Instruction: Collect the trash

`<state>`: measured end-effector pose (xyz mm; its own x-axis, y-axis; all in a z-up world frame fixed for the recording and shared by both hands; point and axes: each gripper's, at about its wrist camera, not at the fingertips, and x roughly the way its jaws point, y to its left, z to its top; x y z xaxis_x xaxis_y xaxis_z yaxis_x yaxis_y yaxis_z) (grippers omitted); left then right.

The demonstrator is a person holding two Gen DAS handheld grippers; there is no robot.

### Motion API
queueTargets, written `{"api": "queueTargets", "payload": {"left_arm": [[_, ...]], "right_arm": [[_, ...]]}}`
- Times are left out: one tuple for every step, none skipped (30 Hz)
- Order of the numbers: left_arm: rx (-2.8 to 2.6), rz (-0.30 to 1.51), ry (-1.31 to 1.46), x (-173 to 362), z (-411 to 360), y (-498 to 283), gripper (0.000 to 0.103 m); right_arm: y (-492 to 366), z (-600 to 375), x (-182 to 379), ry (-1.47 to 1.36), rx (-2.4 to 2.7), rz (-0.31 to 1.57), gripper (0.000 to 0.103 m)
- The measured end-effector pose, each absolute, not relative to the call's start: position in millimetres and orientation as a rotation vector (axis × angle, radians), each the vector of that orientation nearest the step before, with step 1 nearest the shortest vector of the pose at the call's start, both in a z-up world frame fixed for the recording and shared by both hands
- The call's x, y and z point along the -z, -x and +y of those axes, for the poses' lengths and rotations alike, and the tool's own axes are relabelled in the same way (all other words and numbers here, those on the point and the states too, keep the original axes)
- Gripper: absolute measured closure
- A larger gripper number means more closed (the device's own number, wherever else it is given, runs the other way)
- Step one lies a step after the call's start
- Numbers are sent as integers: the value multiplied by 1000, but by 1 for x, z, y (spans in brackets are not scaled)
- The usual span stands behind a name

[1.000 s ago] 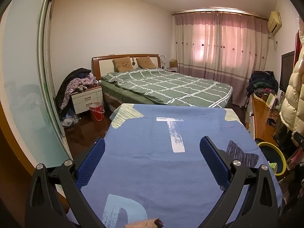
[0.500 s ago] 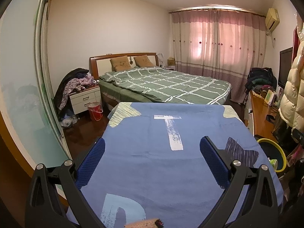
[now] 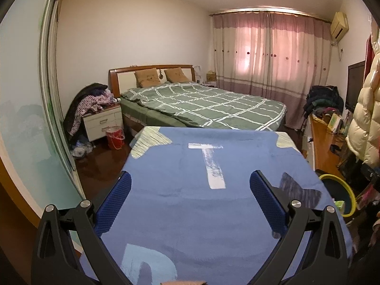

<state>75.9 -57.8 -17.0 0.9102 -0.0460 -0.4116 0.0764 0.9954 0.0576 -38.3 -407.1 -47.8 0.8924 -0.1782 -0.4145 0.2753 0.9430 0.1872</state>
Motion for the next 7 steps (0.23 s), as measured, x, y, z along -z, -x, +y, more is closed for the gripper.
{"api": "queueTargets", "payload": {"left_arm": [[53, 427, -84, 18, -59, -82, 5], [47, 437, -90, 20, -60, -90, 5], [44, 452, -95, 22, -59, -100, 5], [41, 484, -99, 28, -56, -120, 5], [36, 507, -96, 32, -54, -134, 5], [34, 547, -89, 39, -50, -155, 5], [35, 580, -85, 47, -47, -175, 5]], "right_arm": [[33, -407, 47, -245, 227, 409, 15], [26, -407, 46, -245, 220, 412, 13], [16, -406, 46, -239, 215, 417, 12], [3, -404, 48, -227, 205, 435, 11], [-13, -402, 51, -227, 176, 465, 11], [-27, -400, 56, -234, 150, 492, 11], [-46, -397, 63, -239, 124, 532, 11]]}}
